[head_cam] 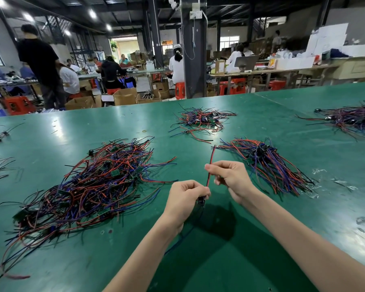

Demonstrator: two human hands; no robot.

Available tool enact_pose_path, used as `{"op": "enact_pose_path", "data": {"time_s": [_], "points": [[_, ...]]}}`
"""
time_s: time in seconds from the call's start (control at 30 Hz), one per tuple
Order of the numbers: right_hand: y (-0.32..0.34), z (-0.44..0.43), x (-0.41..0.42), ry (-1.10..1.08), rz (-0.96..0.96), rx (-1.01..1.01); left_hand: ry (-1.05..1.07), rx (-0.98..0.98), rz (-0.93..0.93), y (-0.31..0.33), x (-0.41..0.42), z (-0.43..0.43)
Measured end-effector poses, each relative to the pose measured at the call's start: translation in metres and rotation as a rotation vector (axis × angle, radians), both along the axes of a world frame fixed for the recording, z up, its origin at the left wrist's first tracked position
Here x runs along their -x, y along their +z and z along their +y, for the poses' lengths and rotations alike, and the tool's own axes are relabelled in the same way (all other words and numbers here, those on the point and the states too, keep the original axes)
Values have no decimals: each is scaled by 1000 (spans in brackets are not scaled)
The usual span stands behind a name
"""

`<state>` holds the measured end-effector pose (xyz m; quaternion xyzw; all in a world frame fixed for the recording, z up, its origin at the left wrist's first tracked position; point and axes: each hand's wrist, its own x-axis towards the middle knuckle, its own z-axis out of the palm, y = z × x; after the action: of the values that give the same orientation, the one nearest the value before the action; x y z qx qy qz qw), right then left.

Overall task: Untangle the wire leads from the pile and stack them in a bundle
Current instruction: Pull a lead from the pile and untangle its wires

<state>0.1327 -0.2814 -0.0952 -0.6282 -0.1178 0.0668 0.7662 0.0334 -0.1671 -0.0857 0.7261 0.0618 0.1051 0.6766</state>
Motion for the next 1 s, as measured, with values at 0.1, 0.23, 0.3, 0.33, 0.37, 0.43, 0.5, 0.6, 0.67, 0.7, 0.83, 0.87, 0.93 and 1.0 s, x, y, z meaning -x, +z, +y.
{"op": "enact_pose_path", "data": {"time_s": [0.1, 0.23, 0.3, 0.33, 0.37, 0.43, 0.5, 0.6, 0.67, 0.7, 0.83, 0.87, 0.93, 1.0], "points": [[-2, -6, -11, -95, 5, -22, -47, 0, 6, 2, 2, -3], [-3, -15, -22, -220, -12, -26, -97, -12, 22, 3, 3, -7], [-4, -17, -24, -259, -69, 41, -105, -12, 31, 3, 4, -8], [-4, -18, -24, -275, -108, 75, -106, -7, 36, 4, 4, -8], [-5, -18, -24, -292, -155, 110, -106, -3, 40, 4, 3, -8], [-5, -17, -23, -343, -285, 220, -103, 1, 47, 5, 3, -7], [-6, -17, -22, -382, -406, 316, -102, 2, 52, 6, 3, -7], [-7, -18, -22, -372, -428, 323, -99, 2, 58, 6, 4, -7], [-6, -18, -23, -373, -399, 299, -103, 4, 62, 7, 4, -7], [-6, -18, -23, -377, -383, 289, -105, 7, 61, 7, 4, -7], [0, -18, -22, -300, -225, 174, -103, 18, 55, 7, 5, -6], [2, -18, -21, -245, -149, 88, -93, 22, 51, 7, 5, -6], [7, -15, -16, -142, 6, -48, -49, 37, 39, 7, 6, -4], [8, -11, -9, -78, 116, -63, 28, 77, 21, 8, 5, -2]]}}
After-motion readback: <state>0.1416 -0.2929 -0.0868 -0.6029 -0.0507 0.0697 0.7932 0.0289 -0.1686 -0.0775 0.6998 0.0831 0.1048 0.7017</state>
